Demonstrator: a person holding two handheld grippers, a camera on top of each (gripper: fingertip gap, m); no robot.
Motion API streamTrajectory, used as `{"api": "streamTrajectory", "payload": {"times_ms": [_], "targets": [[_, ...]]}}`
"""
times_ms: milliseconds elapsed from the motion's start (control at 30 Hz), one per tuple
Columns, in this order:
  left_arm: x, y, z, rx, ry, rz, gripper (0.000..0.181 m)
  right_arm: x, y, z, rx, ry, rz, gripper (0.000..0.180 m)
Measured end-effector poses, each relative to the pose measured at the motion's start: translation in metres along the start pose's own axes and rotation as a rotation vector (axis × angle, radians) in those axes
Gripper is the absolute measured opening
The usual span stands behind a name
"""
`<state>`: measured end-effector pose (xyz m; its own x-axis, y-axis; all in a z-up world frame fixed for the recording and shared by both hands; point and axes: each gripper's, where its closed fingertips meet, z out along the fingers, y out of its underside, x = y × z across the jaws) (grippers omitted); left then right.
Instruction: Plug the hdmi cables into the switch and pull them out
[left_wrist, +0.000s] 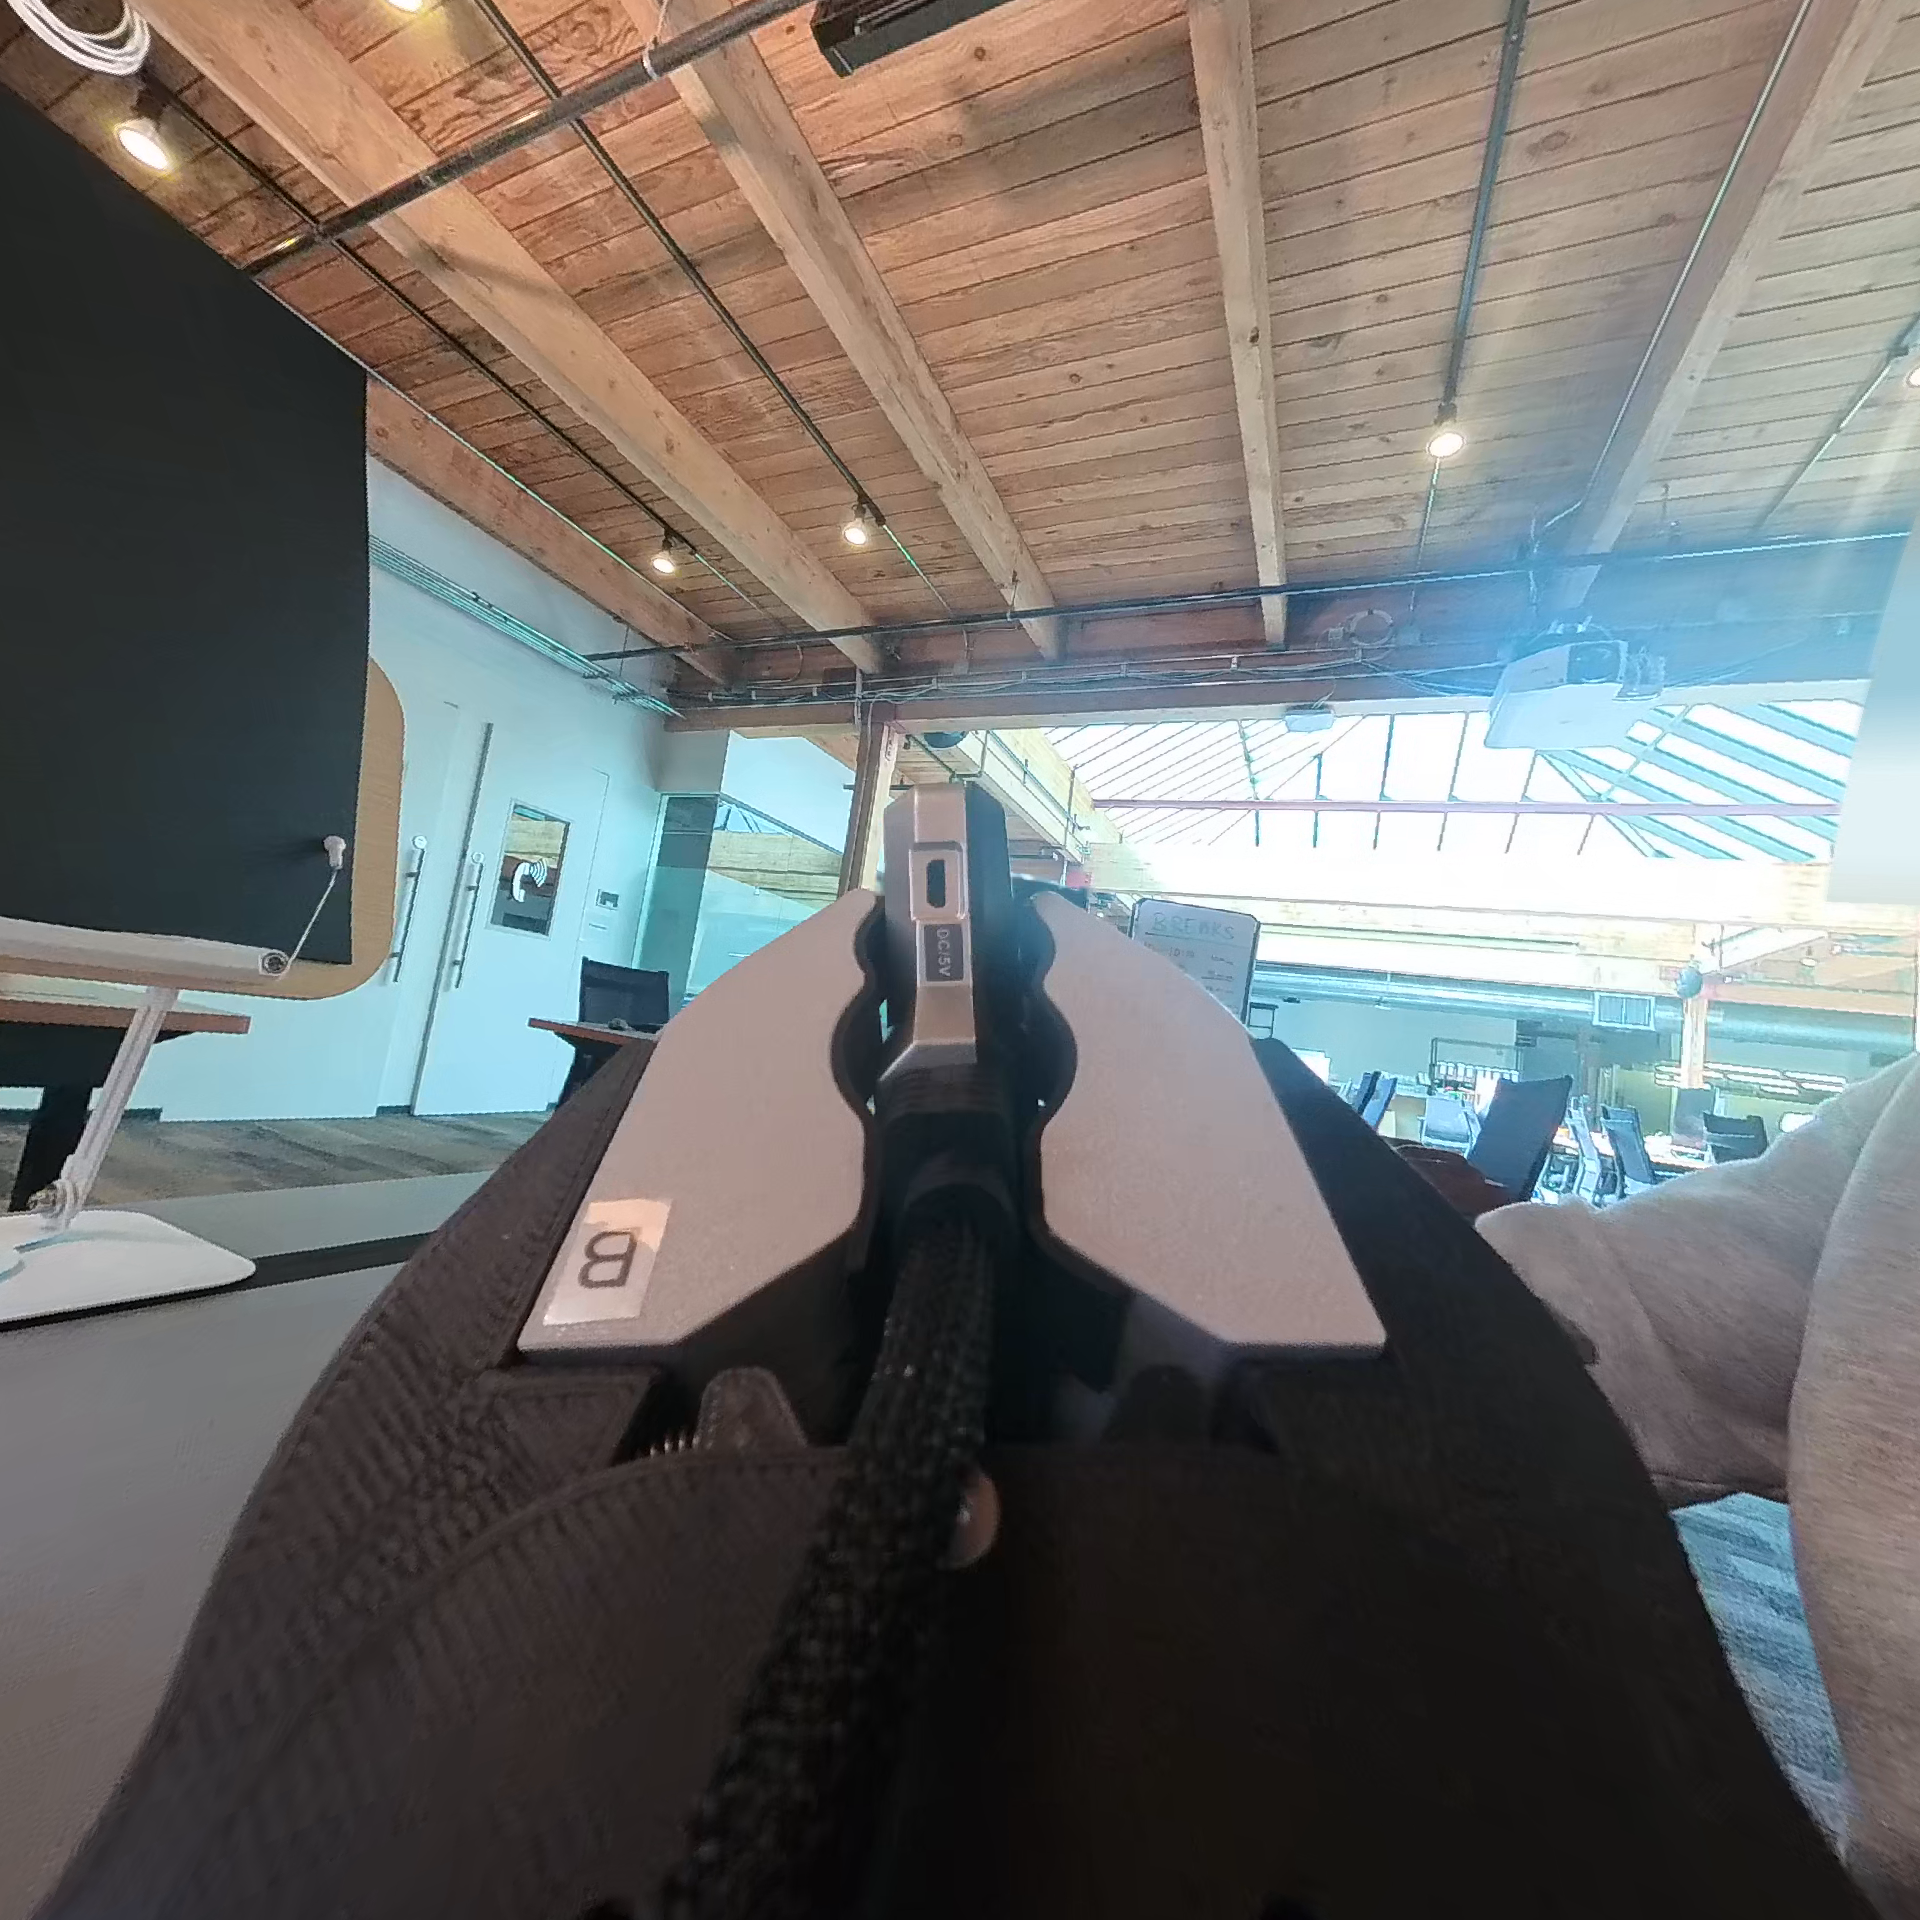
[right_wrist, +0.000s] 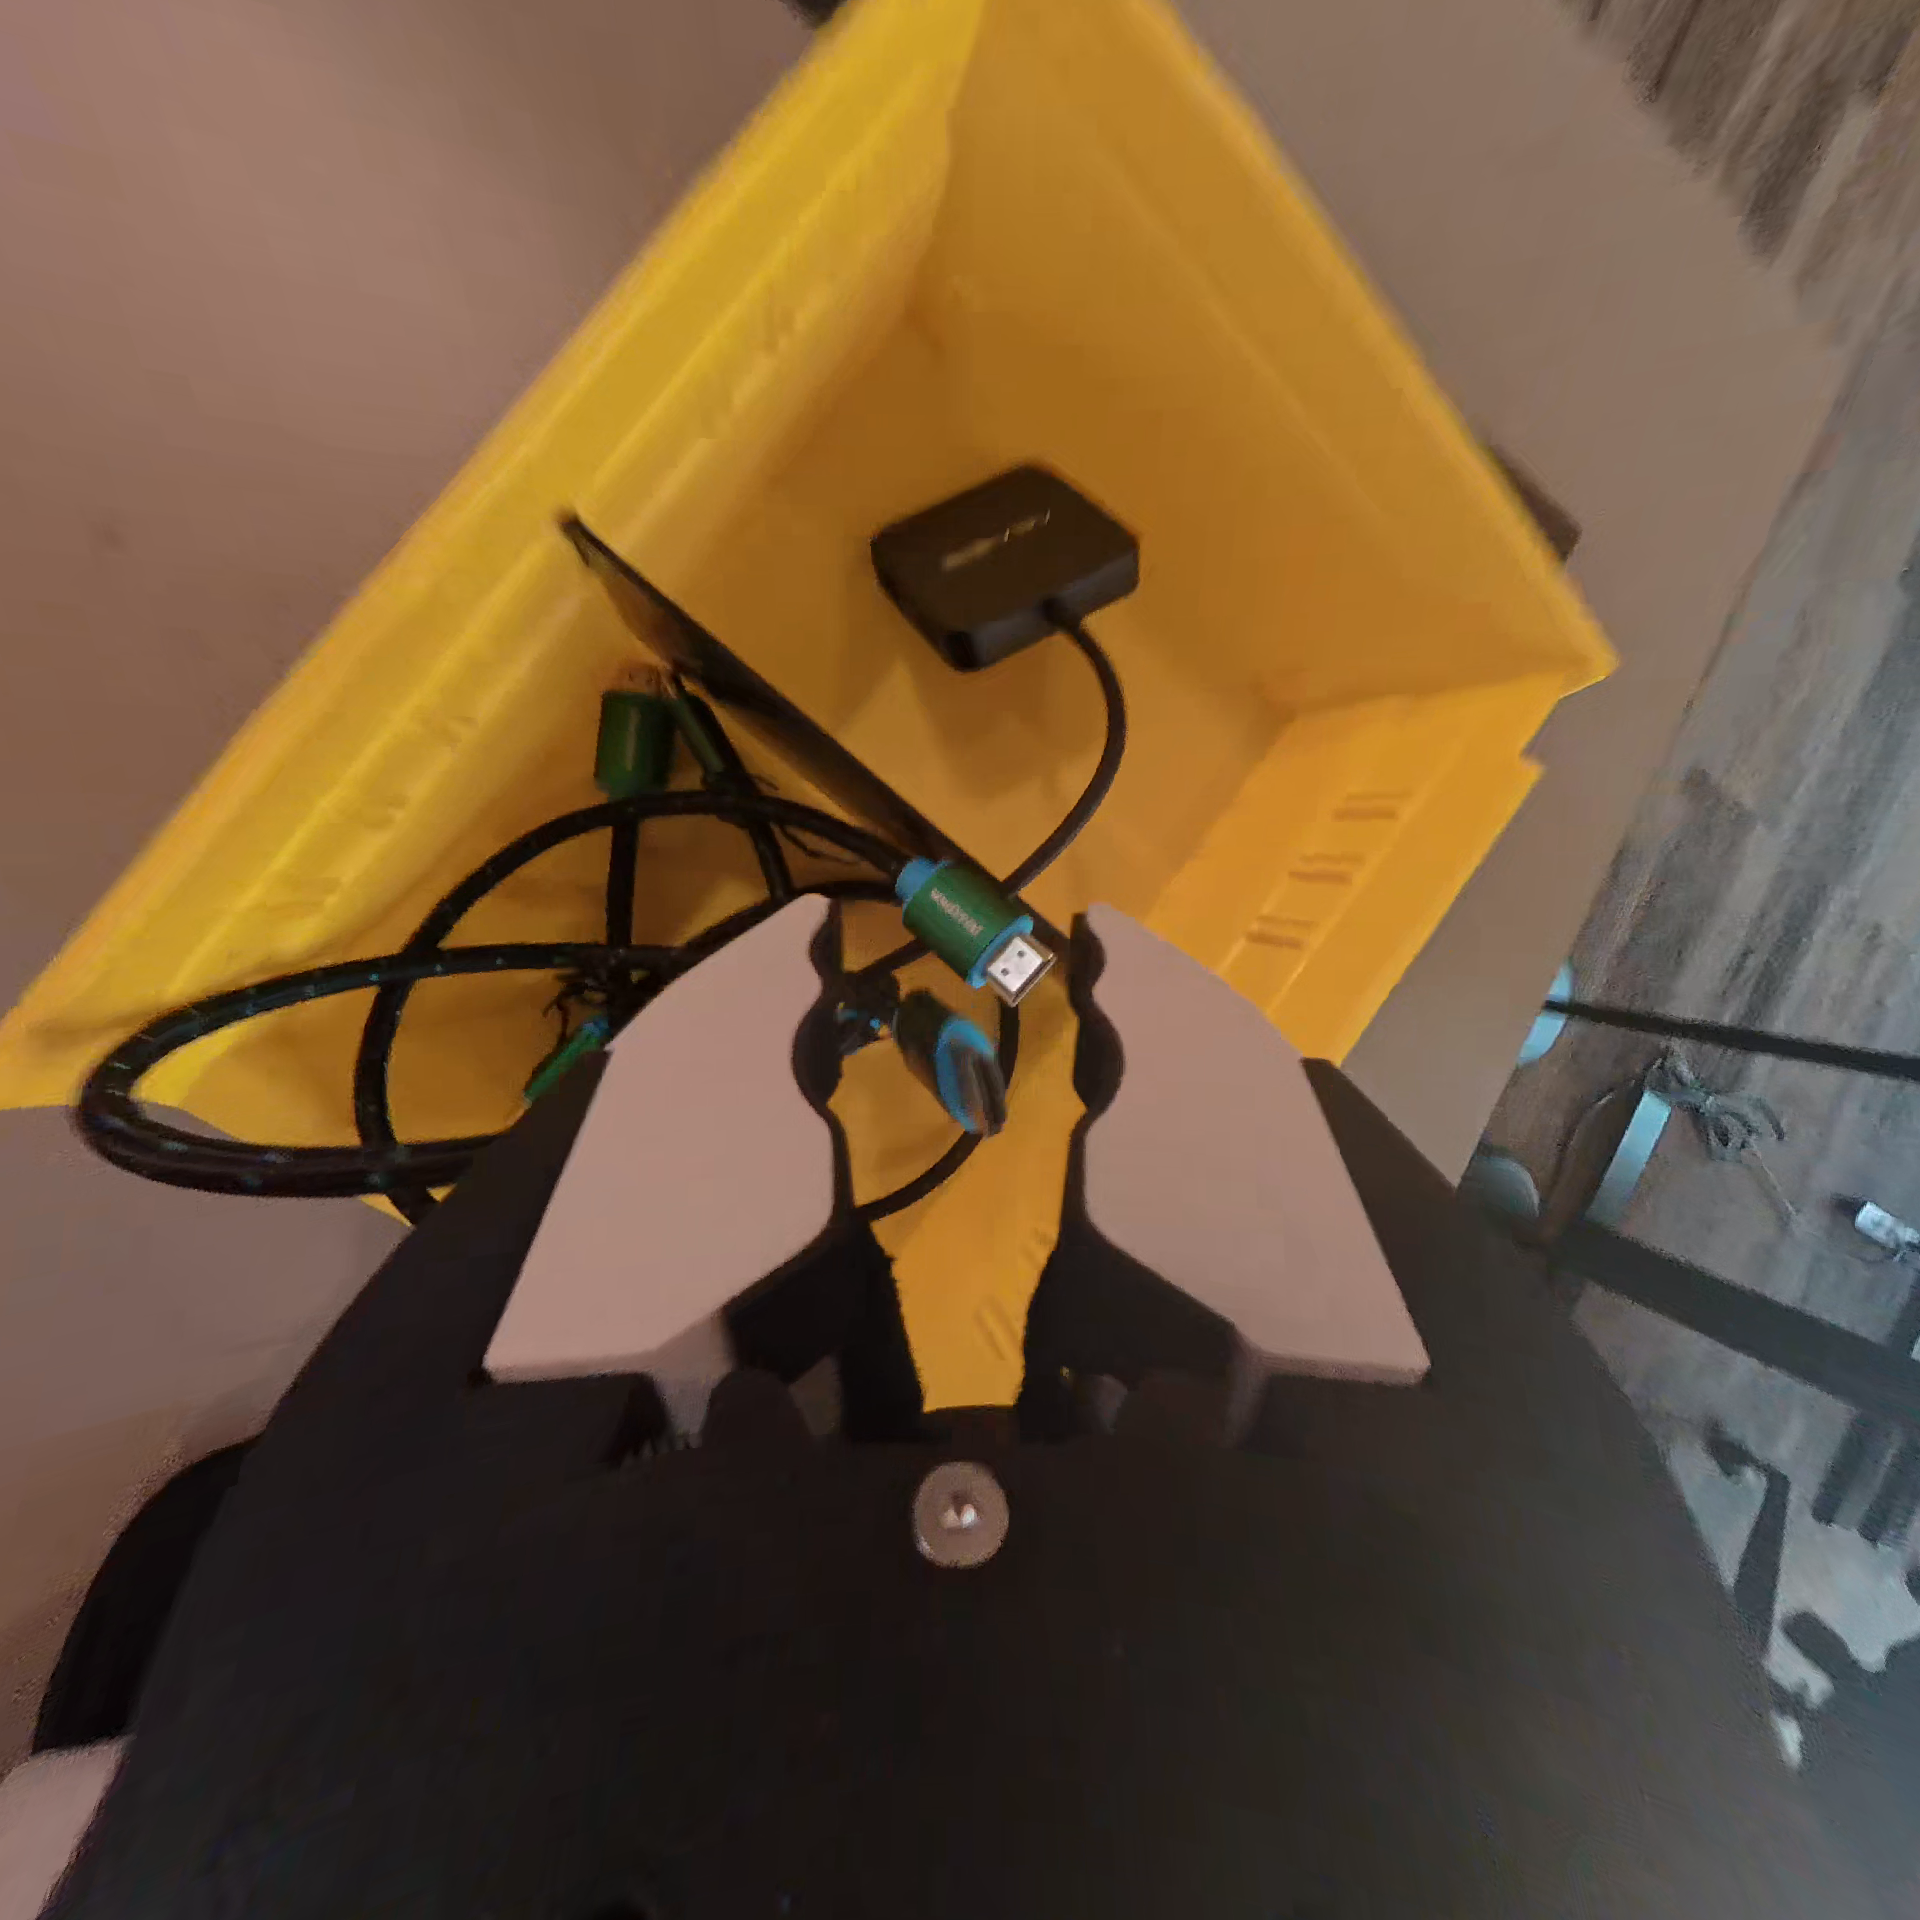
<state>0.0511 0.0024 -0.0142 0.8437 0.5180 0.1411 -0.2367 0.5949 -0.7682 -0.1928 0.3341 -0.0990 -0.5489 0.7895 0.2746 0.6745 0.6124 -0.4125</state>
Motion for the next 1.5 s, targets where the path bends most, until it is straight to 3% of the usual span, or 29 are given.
{"api": "streamTrajectory", "payload": {"times_ms": [33,133,333,433,500,533,600,700,833,900,967,1167,1267,1367,1500], "targets": [[0.000,0.000,0.000,0.003,0.000,0.001,0.022,0.001,-0.008,-0.010,0.061,0.015,-0.002,0.047],[0.001,-0.002,-0.001,0.014,0.002,0.004,0.022,-0.004,-0.043,-0.049,0.317,0.051,-0.031,0.069],[-0.001,-0.006,-0.003,0.038,-0.010,0.003,0.022,-0.041,-0.112,-0.148,0.941,-0.009,-0.064,0.092],[-0.002,-0.009,-0.003,0.061,-0.009,-0.003,0.022,-0.084,-0.135,-0.219,1.350,-0.251,-0.043,0.095],[-0.002,-0.014,-0.005,0.092,-0.003,-0.021,0.022,-0.127,-0.135,-0.263,1.584,-0.522,-0.074,0.110],[-0.003,-0.016,-0.007,0.111,0.000,-0.034,0.022,-0.152,-0.131,-0.277,1.620,-0.671,-0.118,0.113],[-0.005,-0.022,-0.010,0.154,0.002,-0.064,0.021,-0.210,-0.120,-0.281,1.532,-0.915,-0.290,0.128],[-0.008,-0.030,-0.014,0.206,0.008,-0.116,0.021,-0.287,-0.107,-0.261,1.366,-1.040,-0.553,0.132],[-0.007,-0.034,-0.017,0.235,0.025,-0.148,0.022,-0.370,-0.086,-0.218,1.019,-1.208,-0.698,0.107],[-0.006,-0.041,-0.021,0.283,0.047,-0.167,0.022,-0.397,-0.066,-0.189,0.827,-1.213,-0.832,0.093],[-0.006,-0.047,-0.025,0.332,0.066,-0.194,0.022,-0.414,-0.057,-0.170,0.747,-1.189,-0.898,0.084],[-0.001,-0.043,-0.020,0.288,0.051,-0.112,0.022,-0.442,-0.070,-0.163,0.785,-1.212,-0.756,0.044],[-0.008,-0.033,-0.015,0.214,-0.051,-0.036,0.026,-0.440,-0.074,-0.159,0.818,-1.221,-0.745,0.029],[-0.021,-0.022,-0.011,0.118,-0.157,0.001,0.061,-0.440,-0.074,-0.162,0.801,-1.222,-0.746,0.025],[-0.019,-0.022,-0.008,0.113,-0.116,-0.077,0.081,-0.434,-0.080,-0.172,0.969,-1.096,-0.831,0.023]]}}
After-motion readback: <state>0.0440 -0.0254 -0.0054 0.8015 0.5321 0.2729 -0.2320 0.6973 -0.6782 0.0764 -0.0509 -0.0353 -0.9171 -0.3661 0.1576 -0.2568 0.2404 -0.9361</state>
